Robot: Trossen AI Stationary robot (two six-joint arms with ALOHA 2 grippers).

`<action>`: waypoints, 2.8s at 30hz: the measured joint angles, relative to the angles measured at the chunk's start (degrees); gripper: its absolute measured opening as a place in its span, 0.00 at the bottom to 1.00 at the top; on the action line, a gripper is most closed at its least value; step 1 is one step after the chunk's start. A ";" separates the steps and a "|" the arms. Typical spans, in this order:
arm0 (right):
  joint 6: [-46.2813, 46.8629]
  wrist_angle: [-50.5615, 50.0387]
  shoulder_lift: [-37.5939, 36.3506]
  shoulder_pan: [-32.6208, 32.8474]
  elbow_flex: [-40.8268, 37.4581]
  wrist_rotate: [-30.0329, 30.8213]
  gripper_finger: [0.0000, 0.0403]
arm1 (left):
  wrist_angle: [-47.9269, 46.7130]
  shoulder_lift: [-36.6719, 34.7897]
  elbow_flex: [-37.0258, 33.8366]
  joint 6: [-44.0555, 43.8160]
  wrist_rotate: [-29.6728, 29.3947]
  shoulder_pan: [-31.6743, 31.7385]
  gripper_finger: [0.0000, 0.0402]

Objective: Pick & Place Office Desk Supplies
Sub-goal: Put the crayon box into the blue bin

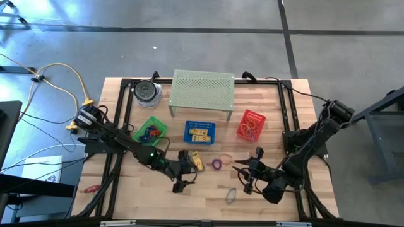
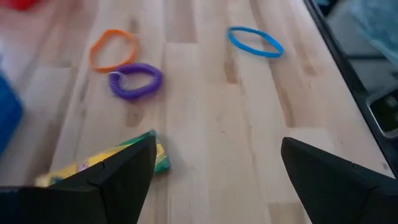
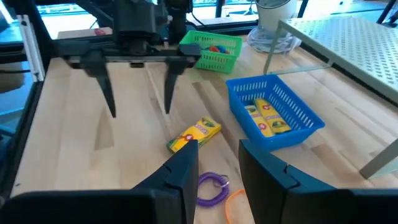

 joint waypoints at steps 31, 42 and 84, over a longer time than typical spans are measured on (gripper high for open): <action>0.13 2.83 0.00 0.07 0.00 -4.31 0.26 | 1.29 6.34 -0.04 26.89 20.64 12.38 0.84; 0.02 2.83 0.00 0.07 0.00 -4.25 0.26 | 1.45 6.85 -0.04 30.15 21.08 14.61 0.84; -0.02 3.31 0.00 0.07 0.00 -5.55 0.26 | -4.53 8.13 0.13 2.77 16.03 11.09 0.84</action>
